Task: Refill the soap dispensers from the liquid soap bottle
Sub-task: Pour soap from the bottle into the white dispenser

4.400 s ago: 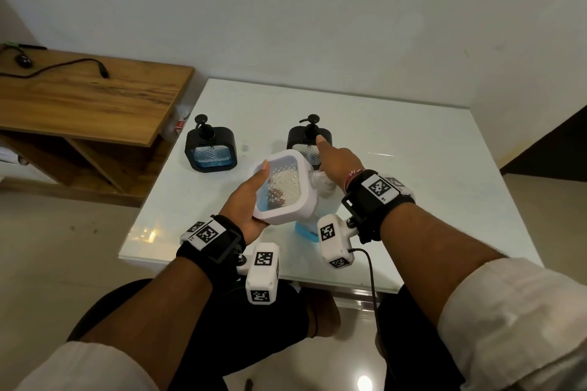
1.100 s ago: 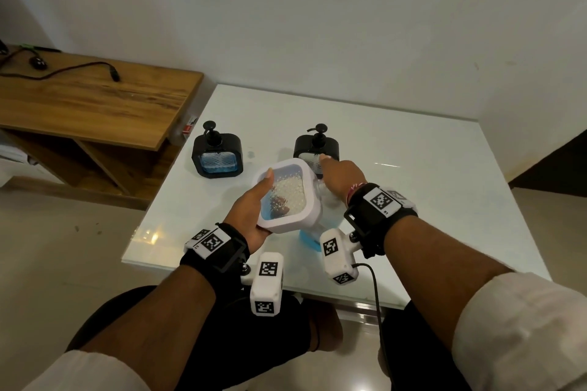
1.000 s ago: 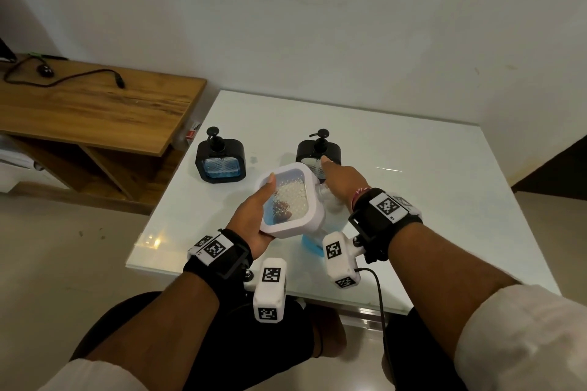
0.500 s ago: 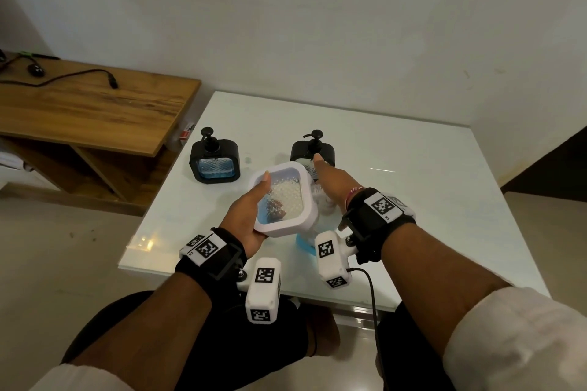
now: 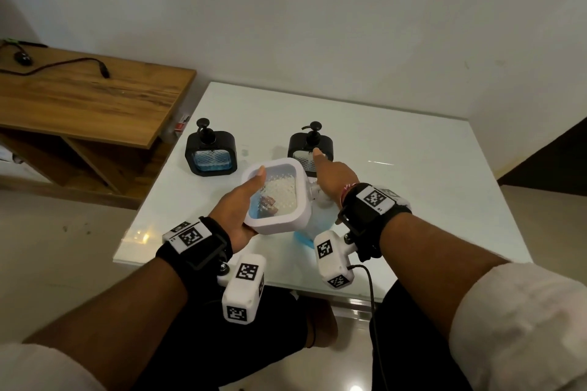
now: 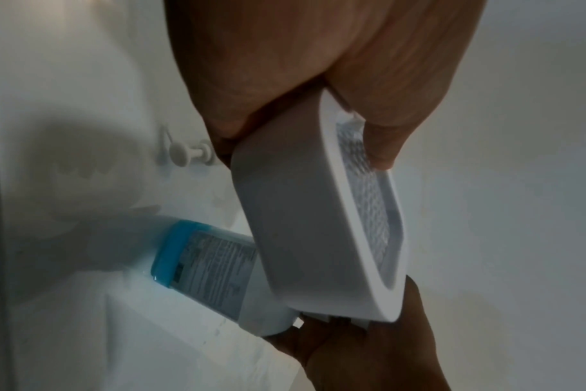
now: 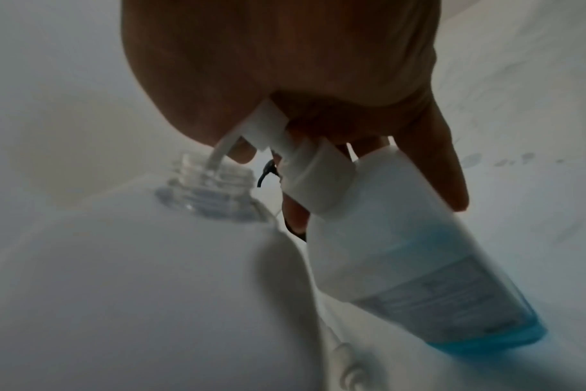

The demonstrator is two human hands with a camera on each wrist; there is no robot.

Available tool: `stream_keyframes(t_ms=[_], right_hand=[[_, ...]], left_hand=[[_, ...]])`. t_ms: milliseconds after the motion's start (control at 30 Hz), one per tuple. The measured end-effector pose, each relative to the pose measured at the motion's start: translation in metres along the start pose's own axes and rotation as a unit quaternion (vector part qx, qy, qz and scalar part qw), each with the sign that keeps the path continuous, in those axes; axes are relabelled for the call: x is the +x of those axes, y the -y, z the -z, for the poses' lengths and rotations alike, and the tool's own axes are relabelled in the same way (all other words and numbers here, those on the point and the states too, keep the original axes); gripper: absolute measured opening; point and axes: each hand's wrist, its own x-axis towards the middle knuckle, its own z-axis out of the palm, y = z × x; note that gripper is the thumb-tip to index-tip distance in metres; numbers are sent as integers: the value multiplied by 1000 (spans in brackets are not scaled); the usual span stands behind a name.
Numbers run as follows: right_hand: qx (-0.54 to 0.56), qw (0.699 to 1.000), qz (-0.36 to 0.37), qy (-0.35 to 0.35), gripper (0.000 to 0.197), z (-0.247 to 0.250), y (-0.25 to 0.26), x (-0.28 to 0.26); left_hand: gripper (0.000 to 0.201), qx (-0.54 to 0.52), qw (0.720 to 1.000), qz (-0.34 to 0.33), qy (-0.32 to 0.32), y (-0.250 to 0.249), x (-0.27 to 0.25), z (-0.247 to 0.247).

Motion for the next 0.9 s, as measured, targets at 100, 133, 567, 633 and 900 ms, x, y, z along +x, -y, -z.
stream_keyframes(t_ms=[100,133,567,633,900], right_hand=[[64,997,7,31,67,2,-4,2],[75,997,8,35,65,1,-4,2],[11,999,29,34,59,-4,3,4],[-1,999,34,23,57,-3,3,4],[-23,999,22,10,57,-5,0,8]], left_hand=[[44,5,1000,0,8,5,-2,-3],[47,6,1000,0,11,6,-1,-2],[43,7,1000,-16,-1,1,3,0],[40,8,1000,-14,-3,1,5,1],[38,18,1000,-8,-3,2,5,2]])
